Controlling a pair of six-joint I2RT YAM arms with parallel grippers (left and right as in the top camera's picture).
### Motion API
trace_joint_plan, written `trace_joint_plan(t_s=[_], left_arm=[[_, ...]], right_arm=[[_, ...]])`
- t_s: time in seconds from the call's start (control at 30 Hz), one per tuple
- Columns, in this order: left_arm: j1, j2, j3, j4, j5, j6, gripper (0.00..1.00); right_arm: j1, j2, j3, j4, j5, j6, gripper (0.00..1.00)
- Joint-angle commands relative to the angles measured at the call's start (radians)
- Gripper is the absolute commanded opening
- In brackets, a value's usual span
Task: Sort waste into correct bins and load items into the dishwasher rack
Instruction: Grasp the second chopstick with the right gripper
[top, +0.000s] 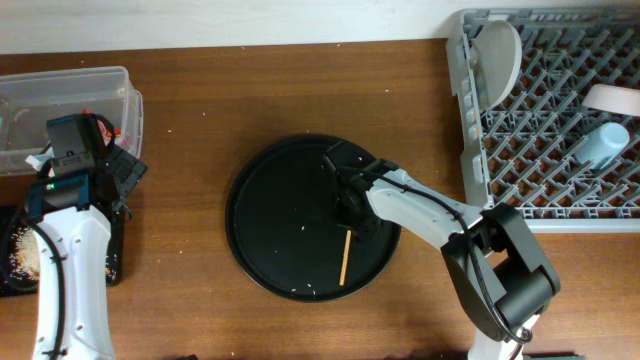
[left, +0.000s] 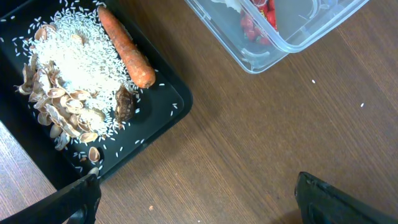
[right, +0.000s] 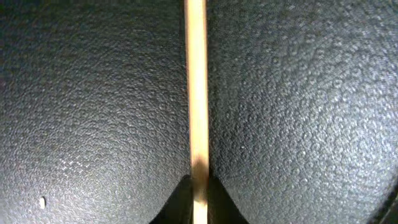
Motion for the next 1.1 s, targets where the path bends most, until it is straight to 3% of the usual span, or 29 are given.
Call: trace_joint_plan(t_s=[0.0, 0.1, 0.2, 0.27, 0.4, 0.5, 0.53, 0.6, 0.67, 0.7, 0.77, 0.8, 0.87, 1.0, 1.07], left_arm=[[0.003, -0.005, 0.01, -0.002, -0.006, -0.012, 0.99], [0.003, -0.005, 0.01, -0.002, -0.006, -0.012, 0.99], [0.003, -0.005, 0.01, -0.002, -0.006, -0.012, 0.99], [0.003, -0.005, 0.01, -0.002, -0.006, -0.012, 0.99], [0.003, -0.005, 0.01, -0.002, -0.006, -0.012, 0.99], [0.003, -0.004, 0.01, -0.002, -0.006, -0.012, 0.99], [0.003, -0.004, 0.01, -0.002, -0.006, -0.012, 0.99], [0.003, -0.005, 0.01, -0.002, -0.006, -0.012, 0.99], [0.003, -0.004, 0.01, -0.002, -0.006, -0.012, 0.99], [0.003, -0.004, 0.01, -0.002, -0.006, -0.012, 0.99], [0.003, -0.004, 0.01, -0.002, -0.006, -0.012, 0.99], [0.003, -0.004, 0.01, -0.002, -0.006, -0.012, 0.99], [0.003, -0.005, 0.01, -0.002, -0.006, -0.012, 0.99], [0.003, -0.004, 0.01, -0.002, -0.006, -0.012, 0.99], [0.003, -0.005, 0.01, -0.002, -0.006, -0.012, 0.99]], right_arm=[[0.01, 0.007, -0.008, 0.0, 0.001, 0.006, 0.04], [-0.025, -0.024, 0.044, -0.065, -0.005, -0.036, 0.04], [-0.171, -0.138, 0.244, -0.231, -0.004, -0.297, 0.04], [-0.304, -0.195, 0.425, -0.354, -0.008, -0.566, 0.04], [-0.523, -0.207, 0.62, -0.431, -0.027, -0.995, 0.04], [-0.626, -0.166, 0.62, -0.415, -0.032, -1.11, 0.04], [-0.658, -0.132, 0.62, -0.412, -0.117, -1.02, 0.05], [-0.651, -0.085, 0.619, -0.469, -0.263, -0.801, 0.23], [-0.59, -0.058, 0.614, -0.542, -0.295, -0.657, 0.28], [-0.537, -0.055, 0.598, -0.561, -0.288, -0.613, 0.35], [-0.412, -0.055, 0.536, -0.563, -0.182, -0.459, 0.67], [-0.359, -0.055, 0.499, -0.555, -0.116, -0.383, 0.71], [-0.239, -0.055, 0.385, -0.493, 0.014, -0.189, 0.68], [-0.061, -0.055, 0.133, -0.2, 0.007, -0.023, 0.39], [0.005, -0.055, 0.078, -0.149, 0.048, 0.061, 0.37]])
